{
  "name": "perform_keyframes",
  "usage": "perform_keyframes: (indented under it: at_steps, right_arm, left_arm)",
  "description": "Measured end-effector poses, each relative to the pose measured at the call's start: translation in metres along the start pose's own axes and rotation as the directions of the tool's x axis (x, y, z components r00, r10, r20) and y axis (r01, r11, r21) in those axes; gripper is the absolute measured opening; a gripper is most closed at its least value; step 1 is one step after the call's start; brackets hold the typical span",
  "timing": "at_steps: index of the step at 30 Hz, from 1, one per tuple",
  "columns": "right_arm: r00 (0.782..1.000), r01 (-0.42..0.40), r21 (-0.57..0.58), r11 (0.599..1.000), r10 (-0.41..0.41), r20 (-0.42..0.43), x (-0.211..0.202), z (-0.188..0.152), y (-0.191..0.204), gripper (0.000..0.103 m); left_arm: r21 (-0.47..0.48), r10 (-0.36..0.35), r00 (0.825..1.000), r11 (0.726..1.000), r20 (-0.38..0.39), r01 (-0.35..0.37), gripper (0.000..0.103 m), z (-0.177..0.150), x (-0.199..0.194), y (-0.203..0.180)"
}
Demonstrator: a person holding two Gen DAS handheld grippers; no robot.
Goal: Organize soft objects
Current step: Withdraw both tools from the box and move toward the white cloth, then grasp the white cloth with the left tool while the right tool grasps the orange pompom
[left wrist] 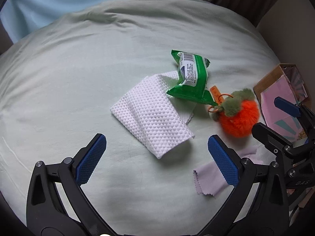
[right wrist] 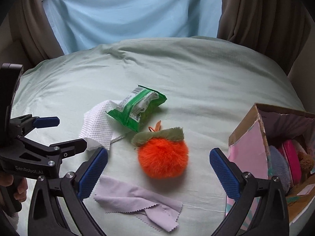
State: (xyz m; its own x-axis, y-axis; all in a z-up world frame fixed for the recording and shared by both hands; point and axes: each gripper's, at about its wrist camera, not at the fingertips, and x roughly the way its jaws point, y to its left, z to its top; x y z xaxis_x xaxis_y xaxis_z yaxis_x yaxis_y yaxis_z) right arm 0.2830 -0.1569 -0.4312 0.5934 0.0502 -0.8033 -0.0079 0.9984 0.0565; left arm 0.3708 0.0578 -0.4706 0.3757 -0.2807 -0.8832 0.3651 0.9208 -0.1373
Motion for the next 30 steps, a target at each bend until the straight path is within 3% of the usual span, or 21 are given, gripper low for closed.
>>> perform_keyframes:
  at_steps: [8, 14, 17, 20, 22, 25, 30]
  right_arm:
    - [0.999, 0.009, 0.015, 1.0, -0.008, -0.032, 0.041, -0.004, -0.006, 0.095]
    - [0.997, -0.006, 0.009, 1.0, 0.007, -0.075, 0.058, -0.007, -0.006, 0.069]
    - [0.995, -0.018, 0.004, 1.0, 0.018, -0.096, 0.063, -0.011, -0.007, 0.055]
    - [0.995, -0.017, 0.002, 1.0, 0.017, -0.094, 0.062, -0.014, -0.008, 0.045]
    - [0.996, -0.022, 0.014, 1.0, 0.024, -0.091, 0.059, -0.013, -0.009, 0.036]
    - [0.996, -0.028, 0.029, 0.999, 0.031, -0.085, 0.058, -0.009, -0.01, 0.034]
    - [0.998, -0.028, 0.03, 0.999, 0.03, -0.049, 0.05, -0.004, -0.008, 0.032]
  left_arm:
    - [-0.004, 0.0, 1.0, 1.0, -0.02, 0.0, 0.101, 0.013, 0.048, 0.005]
    - [0.041, 0.067, 0.998, 0.997, -0.017, -0.066, 0.094, 0.022, 0.059, -0.005]
    - [0.053, 0.073, 0.997, 0.996, -0.007, -0.073, 0.077, 0.023, 0.055, -0.006]
    - [0.046, 0.074, 0.997, 0.996, -0.003, -0.074, 0.051, 0.025, 0.048, -0.002]
    - [0.036, 0.067, 0.998, 0.997, -0.001, -0.066, 0.025, 0.026, 0.045, 0.001]
    - [0.023, 0.049, 0.999, 0.999, -0.009, -0.049, 0.016, 0.027, 0.043, 0.003]
    - [0.008, 0.055, 0.998, 0.998, 0.004, -0.055, 0.014, 0.02, 0.031, 0.001]
